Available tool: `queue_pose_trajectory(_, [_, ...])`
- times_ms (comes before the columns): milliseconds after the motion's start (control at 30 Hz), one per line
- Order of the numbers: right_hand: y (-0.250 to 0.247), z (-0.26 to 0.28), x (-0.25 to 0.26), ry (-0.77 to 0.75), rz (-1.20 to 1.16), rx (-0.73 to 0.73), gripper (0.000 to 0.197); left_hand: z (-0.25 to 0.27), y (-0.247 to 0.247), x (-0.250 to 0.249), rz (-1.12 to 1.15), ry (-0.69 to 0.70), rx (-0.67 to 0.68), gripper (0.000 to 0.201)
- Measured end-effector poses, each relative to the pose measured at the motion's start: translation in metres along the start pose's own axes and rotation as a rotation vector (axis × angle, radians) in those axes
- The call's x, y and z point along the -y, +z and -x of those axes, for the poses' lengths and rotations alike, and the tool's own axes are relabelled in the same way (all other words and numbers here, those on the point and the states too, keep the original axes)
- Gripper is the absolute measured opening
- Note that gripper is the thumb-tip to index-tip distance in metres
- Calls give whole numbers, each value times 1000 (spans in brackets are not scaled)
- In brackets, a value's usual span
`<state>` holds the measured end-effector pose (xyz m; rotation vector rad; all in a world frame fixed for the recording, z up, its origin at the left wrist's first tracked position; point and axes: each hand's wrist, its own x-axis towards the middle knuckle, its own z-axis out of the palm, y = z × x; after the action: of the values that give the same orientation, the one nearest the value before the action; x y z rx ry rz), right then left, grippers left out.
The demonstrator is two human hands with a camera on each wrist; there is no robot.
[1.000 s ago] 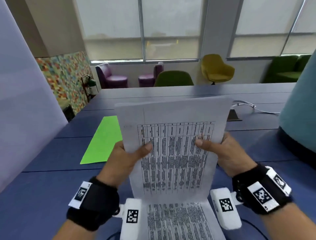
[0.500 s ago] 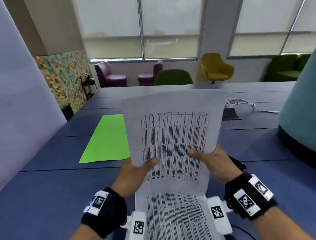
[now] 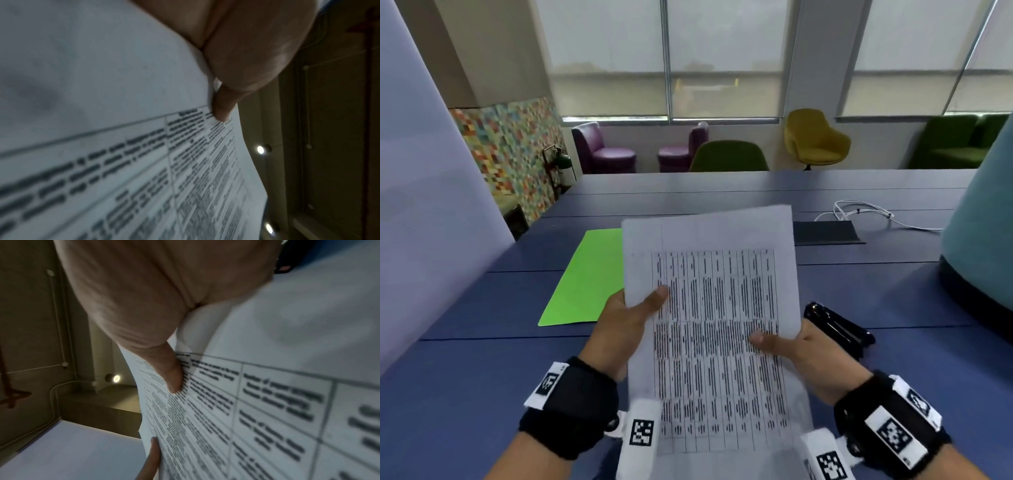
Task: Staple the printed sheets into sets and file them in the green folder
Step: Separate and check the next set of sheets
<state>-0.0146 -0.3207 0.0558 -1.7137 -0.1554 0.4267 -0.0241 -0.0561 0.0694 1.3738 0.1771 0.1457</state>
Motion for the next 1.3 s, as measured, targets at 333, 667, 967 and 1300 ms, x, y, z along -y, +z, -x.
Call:
queue_pose_trajectory(333, [-10, -26, 15, -63, 153, -447, 41, 39, 21, 86, -201, -107, 77, 18])
queue_pose_trajectory(667, [61, -32, 17, -466, 683, -232, 64, 49, 30, 94, -600, 137, 43, 26])
queue_pose_trajectory(967, [83, -45, 14, -523, 567, -348, 29, 51, 30, 99, -550, 109, 54, 21])
queue_pose_trajectory(1300, [-20, -27, 9, -5, -122, -72, 92, 43, 11, 23, -26, 127, -1, 16])
